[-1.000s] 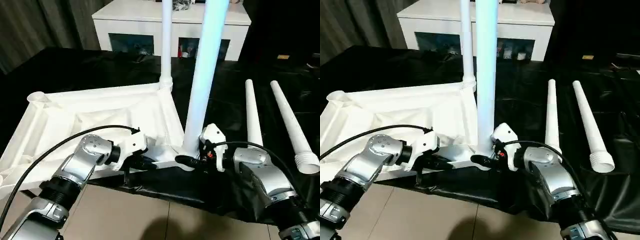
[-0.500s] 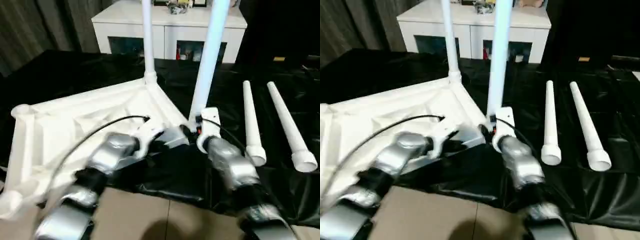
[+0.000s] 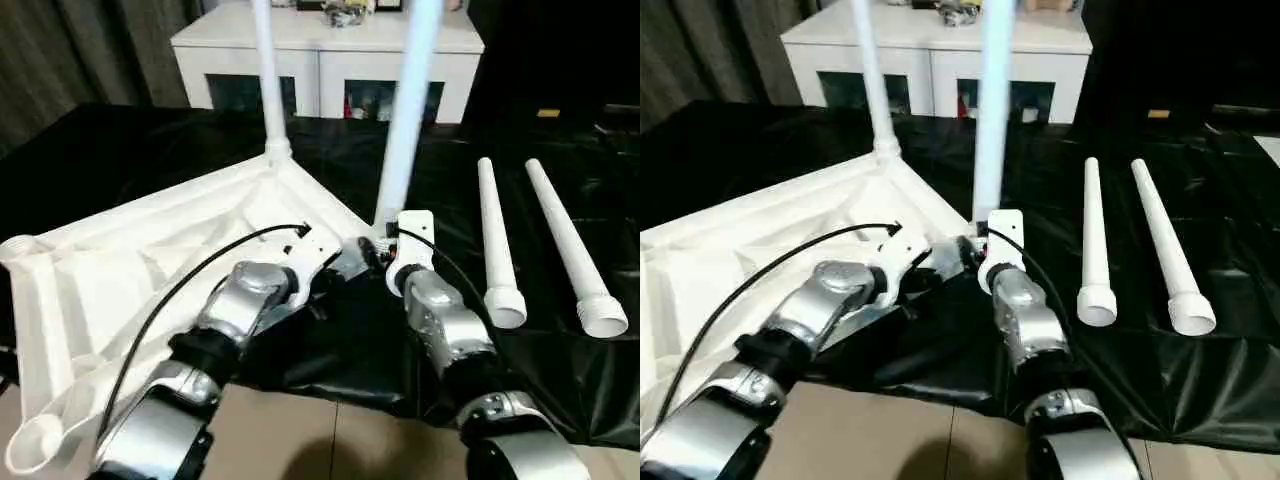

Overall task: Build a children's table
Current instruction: Rotate leg to tighten

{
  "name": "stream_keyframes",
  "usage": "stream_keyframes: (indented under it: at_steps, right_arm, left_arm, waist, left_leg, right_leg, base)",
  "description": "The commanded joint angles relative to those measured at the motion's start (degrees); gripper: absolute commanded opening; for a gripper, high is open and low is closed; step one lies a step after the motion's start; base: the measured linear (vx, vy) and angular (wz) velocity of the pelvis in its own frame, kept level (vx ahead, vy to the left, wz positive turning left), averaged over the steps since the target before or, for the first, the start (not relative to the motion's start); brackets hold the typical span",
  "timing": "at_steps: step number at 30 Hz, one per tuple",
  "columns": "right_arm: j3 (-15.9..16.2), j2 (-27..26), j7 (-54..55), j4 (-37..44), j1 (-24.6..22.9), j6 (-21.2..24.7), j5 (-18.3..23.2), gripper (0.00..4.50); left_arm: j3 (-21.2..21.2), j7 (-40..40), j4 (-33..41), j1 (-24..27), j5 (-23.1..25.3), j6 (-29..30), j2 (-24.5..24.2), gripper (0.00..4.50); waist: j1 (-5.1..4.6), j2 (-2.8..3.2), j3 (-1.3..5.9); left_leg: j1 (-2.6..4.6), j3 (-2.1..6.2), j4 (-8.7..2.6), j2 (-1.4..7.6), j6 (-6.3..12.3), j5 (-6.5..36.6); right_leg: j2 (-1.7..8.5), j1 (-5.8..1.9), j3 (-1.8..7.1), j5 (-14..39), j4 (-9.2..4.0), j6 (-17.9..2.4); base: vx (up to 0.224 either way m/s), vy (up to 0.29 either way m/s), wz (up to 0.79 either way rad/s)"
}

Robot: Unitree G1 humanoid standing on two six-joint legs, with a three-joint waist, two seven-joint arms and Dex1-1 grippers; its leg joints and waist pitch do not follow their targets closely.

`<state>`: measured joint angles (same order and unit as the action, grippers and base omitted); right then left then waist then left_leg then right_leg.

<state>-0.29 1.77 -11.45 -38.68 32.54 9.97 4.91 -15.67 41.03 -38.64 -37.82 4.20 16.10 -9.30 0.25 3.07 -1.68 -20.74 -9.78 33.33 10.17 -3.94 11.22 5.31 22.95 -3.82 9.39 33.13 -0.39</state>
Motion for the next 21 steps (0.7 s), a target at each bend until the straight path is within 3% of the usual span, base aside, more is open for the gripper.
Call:
stream_keyframes:
  at_steps: [1, 2, 5, 7, 8, 12, 17, 21]
  right_arm:
    - [2.79, 2.45, -9.08, 4.45, -2.33, 1.96, 1.83, 3.81]
    - [3.26, 4.46, -12.99, 7.24, -3.8, 2.72, 2.64, 3.81]
    - [4.31, 7.57, -17.92, 10.55, -5.62, 2.31, 2.89, 3.81]
    - [5.95, 11.83, -24.82, 14.74, -7.72, 2.0, 3.87, 3.81]
    - [5.95, 11.83, -24.82, 14.74, -7.72, 2.0, 3.87, 3.81]
    - [8.64, 18.85, -37.26, 21.23, -10.75, 3.74, 6.03, 3.81]
    - [12.31, 22.9, -45.39, 25.17, -12.87, 5.2, 6.13, 3.81]
    - [13.85, 23.8, -46.55, 25.2, -13.3, 4.66, 5.03, 3.81]
  left_arm:
    - [-0.67, 5.24, 1.75, 2.84, -1.35, -2.5, -1.81, 0.0]
    - [-1.27, 7.84, 2.67, 3.88, -1.75, -4.26, -2.85, 0.0]
    - [-2.21, 11.74, 4.36, 5.4, -2.54, -5.86, -4.38, 0.0]
    - [-3.51, 16.74, 6.75, 7.03, -3.3, -7.54, -6.99, 0.0]
    - [-3.51, 16.74, 6.75, 7.03, -3.3, -7.54, -6.99, 0.0]
    - [-3.45, 25.51, 11.41, 9.08, -5.96, -7.78, -11.35, 0.0]
    - [-3.04, 30.78, 13.37, 9.59, -7.44, -7.75, -14.38, 0.0]
    - [-2.91, 31.02, 12.9, 9.3, -7.34, -8.14, -14.89, 0.0]
  waist:
    - [0.76, -1.11, 3.02]
    - [0.78, -0.95, 3.04]
    - [1.02, -0.81, 3.3]
    - [1.2, -0.35, 3.19]
    - [1.35, -0.54, 3.19]
    - [2.11, -0.28, 2.97]
    - [2.38, -0.33, 2.75]
    - [2.43, -0.5, 2.85]
  left_leg:
    - [-0.46, 0.51, -3.99, 2.08, 5.47, 11.84]
    - [-0.55, 0.41, -3.88, 2.16, 6.54, 10.08]
    - [-0.57, 0.4, -3.66, 2.34, 7.49, 7.61]
    - [-0.29, 0.38, -3.73, 2.4, 7.03, 8.99]
    - [-0.2, 0.35, -3.74, 2.59, 7.07, 8.97]
    - [0.1, 0.09, -3.87, 2.8, 6.54, 10.49]
    - [-0.05, 0.12, -4.15, 2.86, 5.33, 12.44]
    - [0.04, 0.11, -4.01, 2.78, 4.66, 11.68]
  right_leg:
    - [2.99, -3.27, 2.0, 13.33, -3.8, -11.26]
    - [2.98, -3.14, 2.06, 10.92, -3.58, -12.04]
    - [3.03, -3.24, 1.97, 7.64, -3.01, -13.62]
    - [2.85, -3.11, 1.87, 8.49, -3.15, -14.04]
    - [2.79, -3.19, 1.92, 8.0, -3.11, -13.91]
    - [2.64, -2.9, 2.11, 8.56, -3.04, -14.2]
    - [2.76, -2.85, 2.08, 12.8, -3.27, -13.26]
    - [2.88, -2.79, 2.18, 12.74, -3.26, -13.17]
  base:
    - [0.0, 0.0, 0.0]
    - [0.052, -0.025, 0.01]
    - [0.0, 0.0, 0.0]
    - [0.0, 0.0, 0.0]
    - [0.0, 0.0, 0.0]
    - [0.0, 0.0, 0.0]
    - [0.0, 0.0, 0.0]
    - [0.0, 0.0, 0.0]
